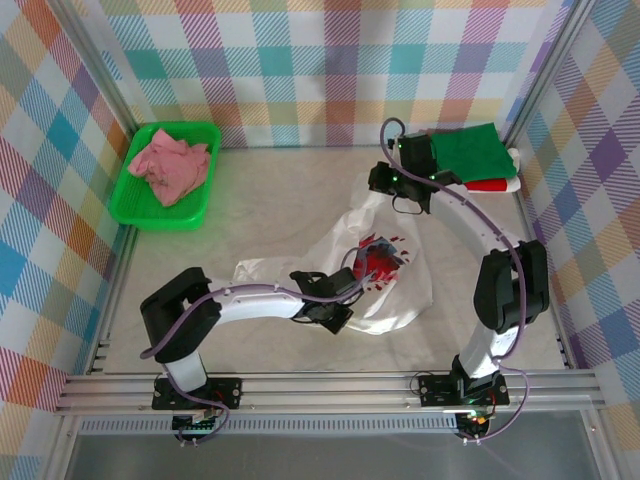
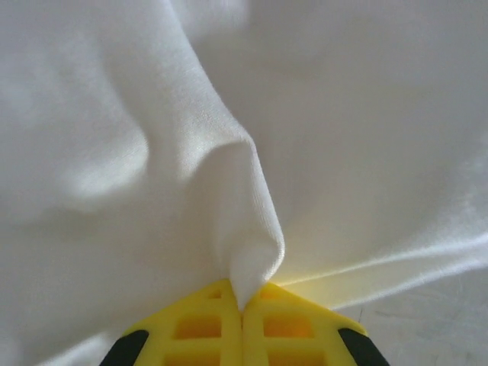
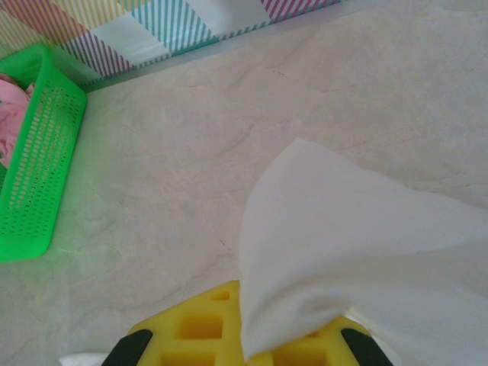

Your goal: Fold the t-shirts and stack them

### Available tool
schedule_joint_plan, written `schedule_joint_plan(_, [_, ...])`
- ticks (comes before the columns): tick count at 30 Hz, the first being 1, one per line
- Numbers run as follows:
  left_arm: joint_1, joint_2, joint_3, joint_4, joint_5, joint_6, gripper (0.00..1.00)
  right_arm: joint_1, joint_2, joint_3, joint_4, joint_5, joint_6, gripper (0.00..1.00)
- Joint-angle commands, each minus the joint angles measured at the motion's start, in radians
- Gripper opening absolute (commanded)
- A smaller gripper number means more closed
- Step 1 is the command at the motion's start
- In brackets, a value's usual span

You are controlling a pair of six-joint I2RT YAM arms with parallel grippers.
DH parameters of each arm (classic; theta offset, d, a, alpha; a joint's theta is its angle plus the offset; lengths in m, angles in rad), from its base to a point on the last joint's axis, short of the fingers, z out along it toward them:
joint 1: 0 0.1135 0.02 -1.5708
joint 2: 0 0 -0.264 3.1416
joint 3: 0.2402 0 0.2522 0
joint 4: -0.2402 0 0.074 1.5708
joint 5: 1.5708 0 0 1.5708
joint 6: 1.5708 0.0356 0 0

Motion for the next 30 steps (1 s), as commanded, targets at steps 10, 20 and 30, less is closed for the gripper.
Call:
schedule_joint_plan(10, [0.059,-0.107,-0.039,-0.014,0.020,0.041,0.00,-0.019,-0.070,-0.030,0.008,0.003,-0.004,0.00])
schedule_joint_plan(20, [0.095,-0.297,-0.079,-0.028,-0.187,0.044,0.00,-0.039,-0.133,-0.062,-0.017,-0.003,-0.027,0.00])
schedule_joint_plan(30, [0.281,-0.927,-0.165,-0.038,-0.511,0.212,0.00,-0.038,-0.561,-0.169,-0.141,0.077,-0.123,0.00])
